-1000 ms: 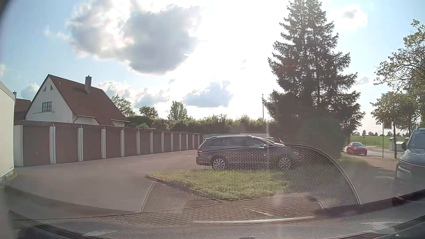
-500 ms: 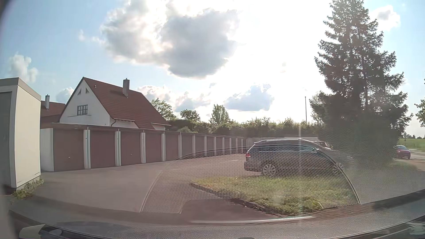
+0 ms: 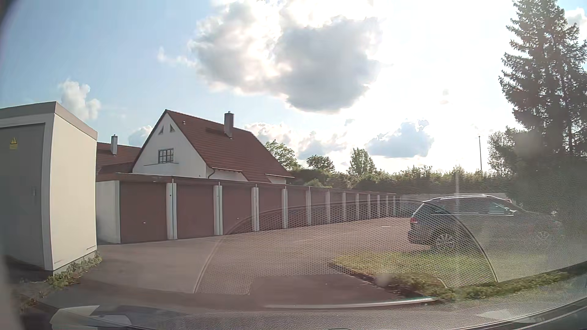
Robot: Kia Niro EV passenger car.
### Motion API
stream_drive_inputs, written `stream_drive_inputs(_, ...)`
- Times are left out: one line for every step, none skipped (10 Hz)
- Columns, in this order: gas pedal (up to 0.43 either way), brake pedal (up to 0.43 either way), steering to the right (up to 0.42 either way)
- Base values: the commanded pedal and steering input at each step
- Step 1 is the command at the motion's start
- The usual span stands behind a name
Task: Follow the waypoints while adhering to traffic rules and regulations
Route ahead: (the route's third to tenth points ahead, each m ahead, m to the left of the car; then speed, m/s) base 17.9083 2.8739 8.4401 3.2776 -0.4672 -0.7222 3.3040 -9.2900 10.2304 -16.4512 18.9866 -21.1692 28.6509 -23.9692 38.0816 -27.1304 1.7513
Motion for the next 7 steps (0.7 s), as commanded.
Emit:
stream_drive_inputs(0.0, 0.012, -0.696)
stream_drive_inputs(0.0, 0.012, -0.686)
stream_drive_inputs(0.0, 0.012, -0.662)
stream_drive_inputs(0.0, 0.018, -0.64)
stream_drive_inputs(0.0, 0.012, -0.628)
stream_drive_inputs(0.0, 0.018, -0.614)
stream_drive_inputs(0.0, 0.012, -0.579)
